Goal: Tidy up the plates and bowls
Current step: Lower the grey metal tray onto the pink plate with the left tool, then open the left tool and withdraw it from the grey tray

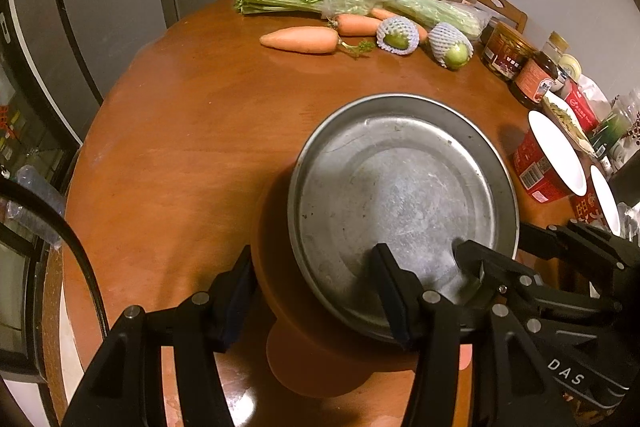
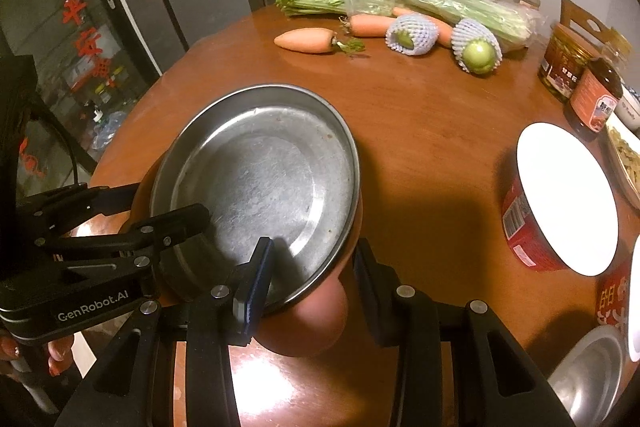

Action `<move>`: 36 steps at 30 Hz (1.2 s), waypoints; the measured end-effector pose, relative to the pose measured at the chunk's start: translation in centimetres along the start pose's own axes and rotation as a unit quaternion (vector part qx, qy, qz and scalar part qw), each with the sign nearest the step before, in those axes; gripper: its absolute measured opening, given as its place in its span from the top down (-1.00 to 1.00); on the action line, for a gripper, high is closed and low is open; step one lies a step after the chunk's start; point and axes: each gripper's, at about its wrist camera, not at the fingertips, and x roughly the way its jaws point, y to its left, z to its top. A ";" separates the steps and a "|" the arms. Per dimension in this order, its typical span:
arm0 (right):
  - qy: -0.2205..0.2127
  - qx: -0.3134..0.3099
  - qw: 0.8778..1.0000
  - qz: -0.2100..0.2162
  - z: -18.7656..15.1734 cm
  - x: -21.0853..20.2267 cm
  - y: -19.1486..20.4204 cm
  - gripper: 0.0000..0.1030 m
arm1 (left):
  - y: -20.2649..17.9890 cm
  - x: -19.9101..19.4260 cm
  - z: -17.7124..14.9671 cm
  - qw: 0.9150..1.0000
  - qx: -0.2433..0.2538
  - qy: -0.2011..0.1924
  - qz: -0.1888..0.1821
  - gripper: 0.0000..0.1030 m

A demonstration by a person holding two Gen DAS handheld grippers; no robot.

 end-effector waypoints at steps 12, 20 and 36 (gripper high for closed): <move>-0.010 0.007 1.000 -0.009 -0.1 -0.8 0.0 0.19 | 0.9 -1.1 -0.4 0.999 -0.006 -0.016 0.034 -0.10; -0.027 0.018 0.999 -0.029 -0.3 -2.0 -0.5 0.08 | 0.8 -2.5 -1.1 0.999 -0.004 -0.027 0.043 -0.10; -0.083 0.032 0.994 -0.056 -1.8 -6.7 -2.4 -0.04 | -2.4 -6.0 -2.0 0.997 0.019 -0.063 0.034 -0.13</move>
